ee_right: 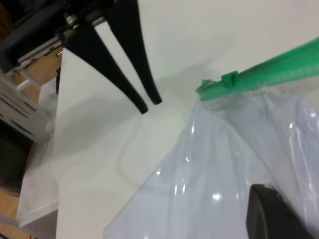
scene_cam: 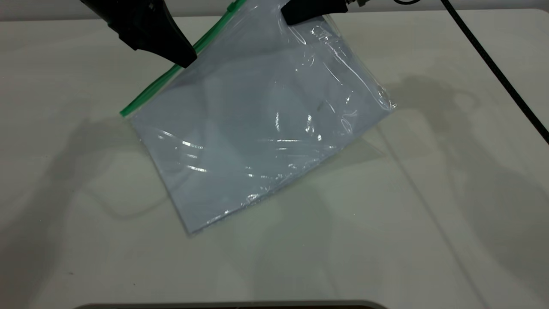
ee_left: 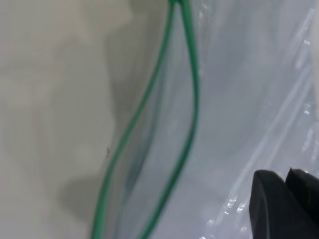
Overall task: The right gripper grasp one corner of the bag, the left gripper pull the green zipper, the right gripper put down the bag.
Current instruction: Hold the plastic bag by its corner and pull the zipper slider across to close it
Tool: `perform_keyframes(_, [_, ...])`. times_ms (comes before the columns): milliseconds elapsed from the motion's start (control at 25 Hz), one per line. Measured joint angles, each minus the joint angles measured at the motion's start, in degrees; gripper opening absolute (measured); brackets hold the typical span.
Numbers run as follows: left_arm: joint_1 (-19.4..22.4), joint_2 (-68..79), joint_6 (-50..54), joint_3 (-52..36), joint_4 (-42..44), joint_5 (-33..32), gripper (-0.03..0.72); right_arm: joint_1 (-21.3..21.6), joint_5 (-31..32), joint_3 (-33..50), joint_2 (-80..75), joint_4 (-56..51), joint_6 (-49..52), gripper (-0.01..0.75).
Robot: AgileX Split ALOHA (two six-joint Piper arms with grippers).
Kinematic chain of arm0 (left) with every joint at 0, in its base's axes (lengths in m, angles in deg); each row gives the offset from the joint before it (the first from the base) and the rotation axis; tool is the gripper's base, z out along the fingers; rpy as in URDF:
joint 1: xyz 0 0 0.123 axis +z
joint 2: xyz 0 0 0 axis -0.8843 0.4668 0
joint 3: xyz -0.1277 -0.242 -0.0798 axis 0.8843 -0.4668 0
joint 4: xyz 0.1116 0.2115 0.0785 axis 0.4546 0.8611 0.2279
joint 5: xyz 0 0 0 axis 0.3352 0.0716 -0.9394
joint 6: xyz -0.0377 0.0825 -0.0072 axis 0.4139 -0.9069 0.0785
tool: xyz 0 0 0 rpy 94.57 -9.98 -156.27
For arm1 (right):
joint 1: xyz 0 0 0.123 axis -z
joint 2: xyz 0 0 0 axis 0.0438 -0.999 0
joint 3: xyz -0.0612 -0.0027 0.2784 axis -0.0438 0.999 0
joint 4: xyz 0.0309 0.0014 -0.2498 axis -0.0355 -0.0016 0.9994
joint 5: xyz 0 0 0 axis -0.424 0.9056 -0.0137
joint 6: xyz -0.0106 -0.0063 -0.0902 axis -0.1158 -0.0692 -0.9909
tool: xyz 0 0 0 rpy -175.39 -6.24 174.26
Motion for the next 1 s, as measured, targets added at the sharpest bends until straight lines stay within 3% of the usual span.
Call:
perform_keyframes(320, [0.0,-0.5,-1.5,0.0,-8.0,-0.1,0.144,0.0,0.0,-0.1,0.0,0.8,0.5,0.034])
perform_keyframes(760, [0.0,-3.7,-4.8,0.7,-13.7,3.4,0.520,0.0,-0.2,-0.1,0.0,2.6,2.8,0.034])
perform_keyframes(1000, [-0.2,-2.1,-12.6,1.2,-24.2,5.3,0.549,-0.8,-0.2,-0.1,0.1,3.0,3.0,0.034])
